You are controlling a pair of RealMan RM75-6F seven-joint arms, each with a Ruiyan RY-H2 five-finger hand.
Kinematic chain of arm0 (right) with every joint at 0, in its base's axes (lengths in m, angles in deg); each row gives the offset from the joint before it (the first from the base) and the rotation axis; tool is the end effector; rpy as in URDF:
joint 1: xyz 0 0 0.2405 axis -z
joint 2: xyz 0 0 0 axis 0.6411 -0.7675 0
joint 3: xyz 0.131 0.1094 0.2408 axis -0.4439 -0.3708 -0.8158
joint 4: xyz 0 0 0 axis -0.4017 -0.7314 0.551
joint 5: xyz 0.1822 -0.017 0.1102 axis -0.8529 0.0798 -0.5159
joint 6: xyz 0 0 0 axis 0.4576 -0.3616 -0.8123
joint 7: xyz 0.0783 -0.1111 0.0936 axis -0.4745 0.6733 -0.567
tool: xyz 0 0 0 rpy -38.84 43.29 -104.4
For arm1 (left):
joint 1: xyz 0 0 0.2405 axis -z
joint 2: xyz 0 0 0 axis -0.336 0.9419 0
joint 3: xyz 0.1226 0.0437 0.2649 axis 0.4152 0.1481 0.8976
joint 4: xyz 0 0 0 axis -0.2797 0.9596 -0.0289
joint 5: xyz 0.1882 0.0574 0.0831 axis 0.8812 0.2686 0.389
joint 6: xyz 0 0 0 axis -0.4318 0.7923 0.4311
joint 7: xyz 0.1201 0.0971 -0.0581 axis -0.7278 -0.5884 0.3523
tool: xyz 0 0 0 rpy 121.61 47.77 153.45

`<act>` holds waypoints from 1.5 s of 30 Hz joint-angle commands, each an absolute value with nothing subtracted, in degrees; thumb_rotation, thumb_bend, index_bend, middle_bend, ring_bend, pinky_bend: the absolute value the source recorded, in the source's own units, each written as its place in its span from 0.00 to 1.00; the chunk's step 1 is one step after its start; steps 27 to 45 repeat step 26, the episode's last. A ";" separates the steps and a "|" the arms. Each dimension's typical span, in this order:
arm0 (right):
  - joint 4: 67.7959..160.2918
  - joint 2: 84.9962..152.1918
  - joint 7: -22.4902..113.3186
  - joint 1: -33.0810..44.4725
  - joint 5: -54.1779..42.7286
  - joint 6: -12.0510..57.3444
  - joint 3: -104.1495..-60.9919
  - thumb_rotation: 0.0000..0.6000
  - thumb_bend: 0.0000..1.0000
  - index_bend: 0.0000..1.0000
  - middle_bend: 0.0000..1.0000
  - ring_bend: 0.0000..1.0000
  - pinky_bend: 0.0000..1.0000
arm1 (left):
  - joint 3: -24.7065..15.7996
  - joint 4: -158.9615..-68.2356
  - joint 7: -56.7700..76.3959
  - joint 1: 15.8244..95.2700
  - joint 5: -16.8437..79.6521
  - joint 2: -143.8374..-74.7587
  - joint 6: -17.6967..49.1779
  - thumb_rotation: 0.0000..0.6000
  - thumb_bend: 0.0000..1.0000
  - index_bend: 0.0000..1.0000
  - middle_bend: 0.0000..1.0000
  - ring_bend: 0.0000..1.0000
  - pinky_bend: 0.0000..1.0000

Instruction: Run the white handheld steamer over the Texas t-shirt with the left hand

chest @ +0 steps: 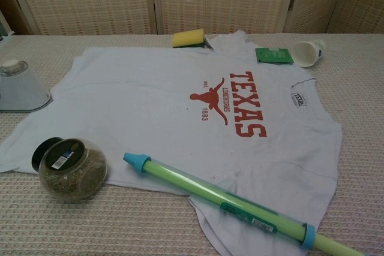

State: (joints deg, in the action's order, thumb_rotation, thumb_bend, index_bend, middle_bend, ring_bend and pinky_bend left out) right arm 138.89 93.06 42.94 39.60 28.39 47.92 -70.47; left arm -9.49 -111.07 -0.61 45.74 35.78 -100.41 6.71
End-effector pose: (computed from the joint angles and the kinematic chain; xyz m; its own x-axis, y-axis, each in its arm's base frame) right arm -0.3178 -0.1585 0.1874 0.3298 -0.0509 0.9427 -0.9395 -0.1153 0.3225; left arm -0.3685 0.3832 0.1376 0.5791 0.1545 0.8005 0.8031 0.0609 -0.5928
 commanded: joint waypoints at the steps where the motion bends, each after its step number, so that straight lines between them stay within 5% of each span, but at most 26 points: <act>1: 138.35 93.23 42.11 39.28 28.01 47.29 -70.49 1.00 0.23 0.00 0.02 0.00 0.00 | -7.12 -119.17 2.09 42.35 37.85 -94.94 9.42 1.00 0.25 0.11 0.13 0.13 0.19; 7: 136.17 93.44 38.57 37.55 26.56 43.83 -70.56 1.00 0.23 0.00 0.02 0.00 0.00 | -6.05 -123.72 5.17 36.83 39.54 -93.68 19.13 1.00 0.37 0.20 0.21 0.17 0.22; 14: 133.42 94.25 34.49 35.57 26.80 41.44 -70.63 1.00 0.23 0.00 0.02 0.00 0.00 | -4.46 -124.86 7.80 30.54 44.39 -95.14 32.30 1.00 0.17 0.17 0.18 0.14 0.20; 18: 133.85 94.36 34.30 35.52 27.26 42.28 -70.73 1.00 0.23 0.00 0.02 0.00 0.00 | -2.42 -125.62 9.18 28.06 48.03 -94.72 36.28 1.00 0.16 0.15 0.16 0.13 0.19; 26: 136.28 94.81 39.58 38.18 27.03 47.00 -70.91 1.00 0.23 0.00 0.02 0.00 0.00 | 1.98 -130.34 9.29 24.22 52.54 -92.04 39.13 1.00 0.16 0.15 0.16 0.13 0.18; 45: 136.28 94.81 39.58 38.18 27.03 47.00 -70.91 1.00 0.23 0.00 0.02 0.00 0.00 | 1.98 -130.34 9.29 24.22 52.54 -92.04 39.13 1.00 0.16 0.15 0.16 0.13 0.18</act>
